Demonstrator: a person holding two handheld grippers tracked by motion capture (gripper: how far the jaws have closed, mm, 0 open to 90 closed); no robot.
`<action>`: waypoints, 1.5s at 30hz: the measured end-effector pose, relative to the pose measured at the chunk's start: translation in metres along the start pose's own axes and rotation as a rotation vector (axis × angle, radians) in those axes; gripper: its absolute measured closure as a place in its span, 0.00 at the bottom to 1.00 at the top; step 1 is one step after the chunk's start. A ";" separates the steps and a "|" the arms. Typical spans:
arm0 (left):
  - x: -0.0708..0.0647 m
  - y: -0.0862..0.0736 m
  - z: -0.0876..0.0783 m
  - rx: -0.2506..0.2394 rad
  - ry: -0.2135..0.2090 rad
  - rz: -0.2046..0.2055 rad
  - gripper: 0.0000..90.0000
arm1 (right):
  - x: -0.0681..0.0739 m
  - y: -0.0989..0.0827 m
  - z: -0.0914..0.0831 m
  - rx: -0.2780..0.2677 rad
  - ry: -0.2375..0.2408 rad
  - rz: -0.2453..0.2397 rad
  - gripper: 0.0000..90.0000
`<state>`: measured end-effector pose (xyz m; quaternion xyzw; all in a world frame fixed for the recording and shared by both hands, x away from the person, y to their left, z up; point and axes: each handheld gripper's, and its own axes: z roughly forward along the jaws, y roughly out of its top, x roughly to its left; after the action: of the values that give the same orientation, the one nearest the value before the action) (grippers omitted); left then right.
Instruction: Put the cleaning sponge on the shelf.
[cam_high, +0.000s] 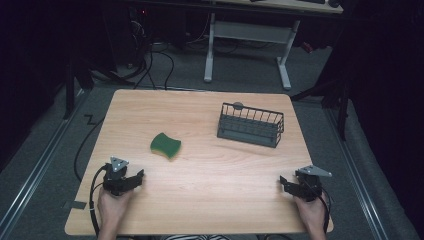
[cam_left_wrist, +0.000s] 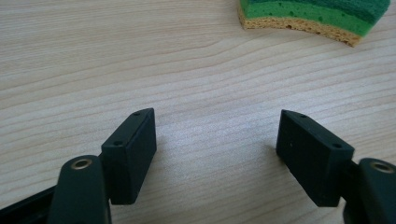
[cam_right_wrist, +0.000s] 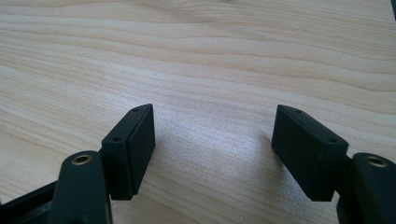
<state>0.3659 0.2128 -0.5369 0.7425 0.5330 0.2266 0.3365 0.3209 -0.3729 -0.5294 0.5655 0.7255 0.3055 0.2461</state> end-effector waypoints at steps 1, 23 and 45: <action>0.000 0.000 0.000 0.002 -0.001 0.003 0.29 | 0.000 0.000 0.000 -0.001 -0.002 0.001 0.34; -0.008 0.032 -0.028 -0.085 -0.052 0.005 0.29 | -0.003 0.003 -0.023 -0.123 -0.004 0.074 0.53; -0.069 0.113 -0.023 -0.114 -0.263 0.098 0.38 | -0.007 0.067 -0.041 -0.207 0.056 0.037 0.65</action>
<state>0.3998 0.1300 -0.4359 0.7707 0.4336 0.1734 0.4336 0.3386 -0.3750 -0.4522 0.5415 0.6861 0.3991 0.2771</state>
